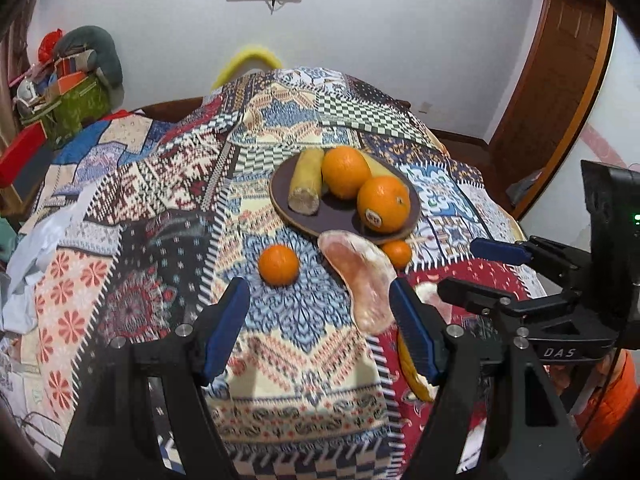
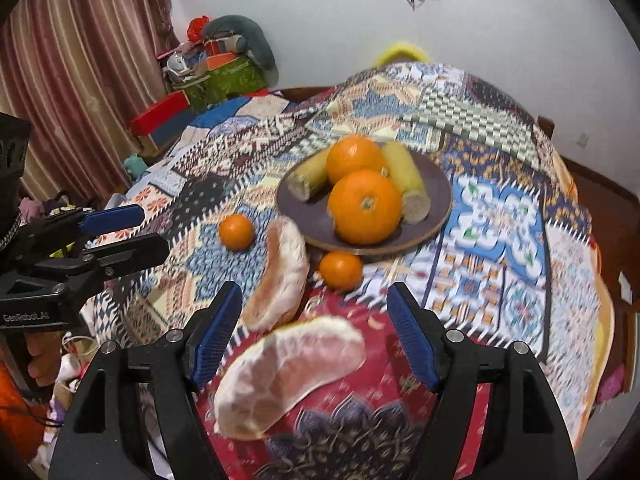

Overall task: Organize fruits
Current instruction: 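Open both tools and withdraw them from the plate, then grasp a peeled pomelo segment with the right tool while the left tool grasps another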

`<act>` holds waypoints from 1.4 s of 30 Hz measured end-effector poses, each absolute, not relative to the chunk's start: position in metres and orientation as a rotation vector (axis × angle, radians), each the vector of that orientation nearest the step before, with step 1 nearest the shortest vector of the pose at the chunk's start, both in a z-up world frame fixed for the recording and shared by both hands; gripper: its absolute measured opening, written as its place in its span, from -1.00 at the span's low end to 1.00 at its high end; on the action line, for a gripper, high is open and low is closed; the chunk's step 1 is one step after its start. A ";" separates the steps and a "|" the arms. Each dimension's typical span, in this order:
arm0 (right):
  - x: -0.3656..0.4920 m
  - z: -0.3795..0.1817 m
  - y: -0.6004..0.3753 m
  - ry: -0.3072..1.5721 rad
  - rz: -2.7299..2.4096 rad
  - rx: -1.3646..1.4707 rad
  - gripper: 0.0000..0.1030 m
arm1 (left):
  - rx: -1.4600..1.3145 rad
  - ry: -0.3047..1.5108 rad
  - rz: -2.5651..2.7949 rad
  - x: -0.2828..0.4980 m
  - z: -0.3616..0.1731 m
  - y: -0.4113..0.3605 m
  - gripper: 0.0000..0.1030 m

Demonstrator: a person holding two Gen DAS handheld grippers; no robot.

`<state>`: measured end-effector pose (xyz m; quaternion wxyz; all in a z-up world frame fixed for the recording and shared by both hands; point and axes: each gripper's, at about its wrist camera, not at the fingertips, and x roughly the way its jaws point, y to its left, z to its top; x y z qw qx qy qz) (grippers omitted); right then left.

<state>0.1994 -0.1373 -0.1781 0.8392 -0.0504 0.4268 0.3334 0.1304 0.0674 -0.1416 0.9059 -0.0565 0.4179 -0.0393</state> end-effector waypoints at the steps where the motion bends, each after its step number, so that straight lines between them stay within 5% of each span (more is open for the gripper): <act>1: 0.197 -0.180 -0.137 0.910 0.706 -0.108 0.40 | -0.116 0.868 -0.081 0.128 -0.144 0.067 0.40; 42: 0.193 -0.202 -0.190 0.901 0.594 -0.192 0.50 | -0.089 1.044 -0.142 0.179 -0.209 0.010 0.30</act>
